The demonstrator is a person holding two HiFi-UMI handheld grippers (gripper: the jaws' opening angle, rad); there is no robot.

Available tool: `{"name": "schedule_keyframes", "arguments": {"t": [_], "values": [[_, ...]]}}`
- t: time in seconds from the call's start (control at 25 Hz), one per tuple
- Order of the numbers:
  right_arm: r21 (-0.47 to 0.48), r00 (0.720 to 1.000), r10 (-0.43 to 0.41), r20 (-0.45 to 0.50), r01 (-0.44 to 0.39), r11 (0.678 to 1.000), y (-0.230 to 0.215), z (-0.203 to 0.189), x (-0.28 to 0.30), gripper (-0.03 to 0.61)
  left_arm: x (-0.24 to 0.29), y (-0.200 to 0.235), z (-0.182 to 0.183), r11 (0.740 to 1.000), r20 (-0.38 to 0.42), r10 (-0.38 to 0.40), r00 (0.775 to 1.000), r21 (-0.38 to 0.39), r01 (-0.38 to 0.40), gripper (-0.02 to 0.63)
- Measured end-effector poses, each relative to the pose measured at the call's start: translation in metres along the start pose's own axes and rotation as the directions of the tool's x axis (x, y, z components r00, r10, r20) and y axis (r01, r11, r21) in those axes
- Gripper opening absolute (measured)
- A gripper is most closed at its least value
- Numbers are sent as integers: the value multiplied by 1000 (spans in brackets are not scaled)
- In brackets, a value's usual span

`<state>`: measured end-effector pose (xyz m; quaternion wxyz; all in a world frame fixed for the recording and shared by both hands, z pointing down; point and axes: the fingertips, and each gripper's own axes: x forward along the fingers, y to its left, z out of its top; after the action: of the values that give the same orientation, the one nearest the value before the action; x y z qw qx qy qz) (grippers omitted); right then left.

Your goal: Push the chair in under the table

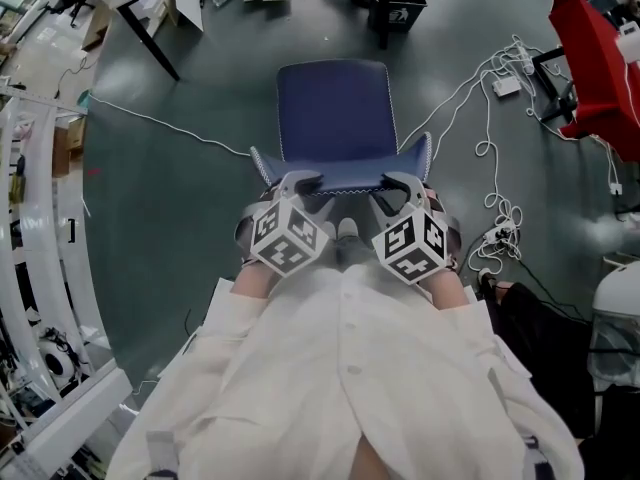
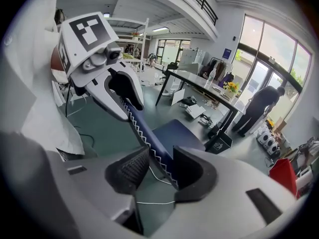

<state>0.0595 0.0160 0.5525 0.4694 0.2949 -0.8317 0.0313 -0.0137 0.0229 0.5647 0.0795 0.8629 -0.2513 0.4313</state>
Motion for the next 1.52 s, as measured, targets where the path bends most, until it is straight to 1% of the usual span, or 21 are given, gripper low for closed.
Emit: {"name": "schedule_keyframes", "arguments": {"t": [0.32, 0.64, 0.96, 1.08, 1.24, 1.4, 1.52], "values": [[-23, 999, -12, 36, 13, 1000, -30, 12, 16, 144, 14, 32, 14, 1000, 0, 11, 1000, -3, -11, 157], [-56, 997, -7, 82, 12, 998, -51, 20, 26, 144, 21, 54, 24, 999, 12, 52, 999, -11, -52, 167], [-65, 995, -1, 101, 8, 998, -65, 32, 38, 144, 26, 75, 27, 999, 6, 40, 999, -20, -40, 169], [-65, 994, 8, 107, -1, 998, -72, 34, 44, 144, 31, 84, 30, 999, 9, 47, 999, -16, -47, 169], [-66, 994, -6, 112, 13, 998, -91, 46, 56, 144, 37, 107, 37, 997, 20, 82, 996, -4, -82, 172], [-59, 993, -16, 117, 23, 998, -111, 59, 67, 144, 43, 131, 45, 997, 20, 73, 997, 2, -73, 172], [-50, 991, -30, 127, 37, 998, -128, 70, 79, 144, 49, 154, 50, 996, 25, 84, 996, 10, -84, 172]]}}
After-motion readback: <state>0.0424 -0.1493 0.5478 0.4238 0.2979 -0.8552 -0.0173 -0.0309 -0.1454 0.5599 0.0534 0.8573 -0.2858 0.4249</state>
